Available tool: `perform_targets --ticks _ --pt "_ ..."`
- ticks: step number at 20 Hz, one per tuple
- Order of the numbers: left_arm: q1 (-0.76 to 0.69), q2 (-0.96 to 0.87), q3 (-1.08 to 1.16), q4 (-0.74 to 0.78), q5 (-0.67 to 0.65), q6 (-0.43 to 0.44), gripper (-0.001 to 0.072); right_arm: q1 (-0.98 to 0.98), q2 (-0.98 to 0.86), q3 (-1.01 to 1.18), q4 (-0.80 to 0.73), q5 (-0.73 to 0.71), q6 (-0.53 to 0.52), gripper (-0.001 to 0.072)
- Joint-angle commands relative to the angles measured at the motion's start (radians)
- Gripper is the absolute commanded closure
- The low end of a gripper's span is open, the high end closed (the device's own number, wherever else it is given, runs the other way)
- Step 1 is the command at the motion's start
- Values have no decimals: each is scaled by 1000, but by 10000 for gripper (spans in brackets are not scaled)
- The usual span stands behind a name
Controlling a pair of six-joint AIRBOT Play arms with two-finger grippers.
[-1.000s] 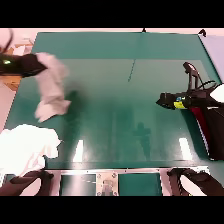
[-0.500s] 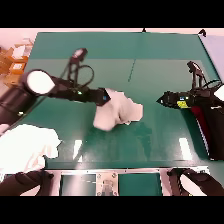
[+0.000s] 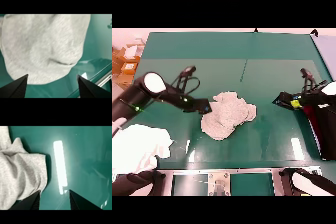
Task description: Fold the shirts.
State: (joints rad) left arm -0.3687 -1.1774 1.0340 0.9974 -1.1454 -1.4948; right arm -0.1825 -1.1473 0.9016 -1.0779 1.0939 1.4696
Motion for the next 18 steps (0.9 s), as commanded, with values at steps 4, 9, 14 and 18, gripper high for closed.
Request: perform_targets --ticks 4,9,14,18 --pt "16 -3 -282 76 153 -50 -11 2 -346 2 365 -12 -242 297" --pt "15 -137 -346 -167 335 63 12 93 -489 49 476 -11 -304 367" --pt "16 -162 -249 -264 357 180 683 115 -500 173 476 104 -326 701" --pt "16 -55 39 -3 186 69 684 29 -393 416 476 288 -266 701"
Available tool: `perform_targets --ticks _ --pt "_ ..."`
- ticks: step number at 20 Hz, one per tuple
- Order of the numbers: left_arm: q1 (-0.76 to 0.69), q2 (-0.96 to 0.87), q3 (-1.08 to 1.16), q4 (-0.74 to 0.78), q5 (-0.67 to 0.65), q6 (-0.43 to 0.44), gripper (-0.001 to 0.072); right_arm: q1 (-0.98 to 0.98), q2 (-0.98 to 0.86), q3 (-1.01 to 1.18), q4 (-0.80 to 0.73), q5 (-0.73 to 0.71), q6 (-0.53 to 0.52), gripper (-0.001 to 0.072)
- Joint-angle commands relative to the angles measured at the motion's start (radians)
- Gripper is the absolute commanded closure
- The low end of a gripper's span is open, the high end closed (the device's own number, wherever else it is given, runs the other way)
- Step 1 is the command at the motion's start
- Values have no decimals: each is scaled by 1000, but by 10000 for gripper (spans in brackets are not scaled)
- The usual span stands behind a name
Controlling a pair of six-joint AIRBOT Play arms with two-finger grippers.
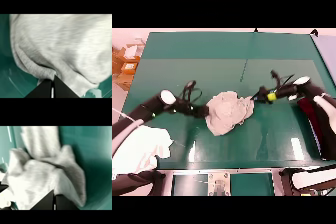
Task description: Fold the shirts.
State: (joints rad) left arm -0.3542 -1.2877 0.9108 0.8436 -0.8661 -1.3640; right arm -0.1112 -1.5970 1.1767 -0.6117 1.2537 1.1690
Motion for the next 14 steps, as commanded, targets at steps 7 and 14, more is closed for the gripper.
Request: perform_targets --ticks 7,14 --pt "1 359 719 298 -209 -132 684 -214 473 666 10 136 81 700" --pt "1 504 866 317 -333 -169 683 -296 687 810 10 64 109 700"
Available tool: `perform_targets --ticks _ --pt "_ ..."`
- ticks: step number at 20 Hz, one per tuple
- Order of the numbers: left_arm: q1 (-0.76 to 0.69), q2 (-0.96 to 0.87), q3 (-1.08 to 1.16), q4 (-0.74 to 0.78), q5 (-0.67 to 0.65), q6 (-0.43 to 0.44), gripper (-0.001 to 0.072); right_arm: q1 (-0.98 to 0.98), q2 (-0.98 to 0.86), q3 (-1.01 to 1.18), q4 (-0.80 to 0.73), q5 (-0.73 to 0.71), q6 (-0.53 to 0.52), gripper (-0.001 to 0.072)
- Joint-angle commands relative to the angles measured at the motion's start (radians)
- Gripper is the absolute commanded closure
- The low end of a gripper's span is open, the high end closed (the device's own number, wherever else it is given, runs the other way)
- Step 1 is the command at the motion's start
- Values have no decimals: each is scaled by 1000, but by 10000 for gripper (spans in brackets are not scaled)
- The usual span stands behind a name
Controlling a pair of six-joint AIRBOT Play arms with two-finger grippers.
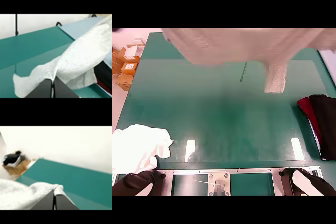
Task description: Fold the shirts.
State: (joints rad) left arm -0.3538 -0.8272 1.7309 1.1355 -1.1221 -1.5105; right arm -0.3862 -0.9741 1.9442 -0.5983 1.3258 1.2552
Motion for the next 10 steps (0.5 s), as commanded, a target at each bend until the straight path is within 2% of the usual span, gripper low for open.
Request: perform_targets --ticks 1,3,6,10 --pt "0 40 38 50 -104 -39 683 -21 63 32 -4 16 24 700" --pt "1 39 -17 152 -99 -68 683 -16 64 -42 -3 52 24 700" --pt "1 21 -169 344 -57 -143 683 50 65 -283 -4 108 15 700" --pt "1 -161 -390 362 64 -129 683 227 64 -804 -4 50 -96 700"
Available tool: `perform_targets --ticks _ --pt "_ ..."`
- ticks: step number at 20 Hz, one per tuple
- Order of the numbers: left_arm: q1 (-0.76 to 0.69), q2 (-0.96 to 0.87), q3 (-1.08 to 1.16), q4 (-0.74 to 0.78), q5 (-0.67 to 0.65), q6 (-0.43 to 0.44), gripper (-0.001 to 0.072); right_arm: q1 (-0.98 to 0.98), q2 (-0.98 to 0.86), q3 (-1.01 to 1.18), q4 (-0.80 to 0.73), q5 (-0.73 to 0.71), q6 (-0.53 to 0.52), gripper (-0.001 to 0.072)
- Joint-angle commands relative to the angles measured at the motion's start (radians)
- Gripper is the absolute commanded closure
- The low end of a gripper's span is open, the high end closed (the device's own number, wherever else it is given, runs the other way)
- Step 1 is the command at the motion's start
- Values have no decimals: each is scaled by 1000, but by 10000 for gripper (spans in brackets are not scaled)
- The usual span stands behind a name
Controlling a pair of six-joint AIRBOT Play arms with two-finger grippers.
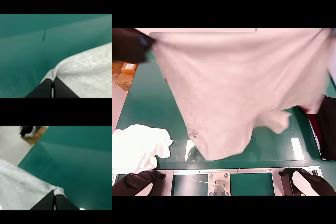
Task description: Fold the shirts.
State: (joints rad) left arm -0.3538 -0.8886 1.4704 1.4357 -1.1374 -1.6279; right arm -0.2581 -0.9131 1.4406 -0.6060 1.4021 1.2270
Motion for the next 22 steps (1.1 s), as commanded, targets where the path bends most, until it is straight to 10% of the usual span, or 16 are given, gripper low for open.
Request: perform_targets --ticks 1,7,9,11,13,16,22 --pt "13 -178 -151 64 112 0 683 146 3 -447 2 -102 -95 700" --pt "206 -703 -46 -288 217 142 655 275 -44 -1023 4 -554 -107 700" --pt "239 -769 1 -412 173 182 23 274 -72 -1038 4 -565 -130 700" --pt "260 -765 48 -422 66 181 18 274 -78 -1020 3 -566 -135 695" --pt "294 -753 106 -418 -161 161 18 272 -78 -996 -6 -565 -155 425" --pt "312 -686 30 -372 -365 75 19 211 -78 -946 -55 -545 -154 381" --pt "181 -380 -563 -457 -188 27 20 -93 -80 -835 -134 -444 -154 308"
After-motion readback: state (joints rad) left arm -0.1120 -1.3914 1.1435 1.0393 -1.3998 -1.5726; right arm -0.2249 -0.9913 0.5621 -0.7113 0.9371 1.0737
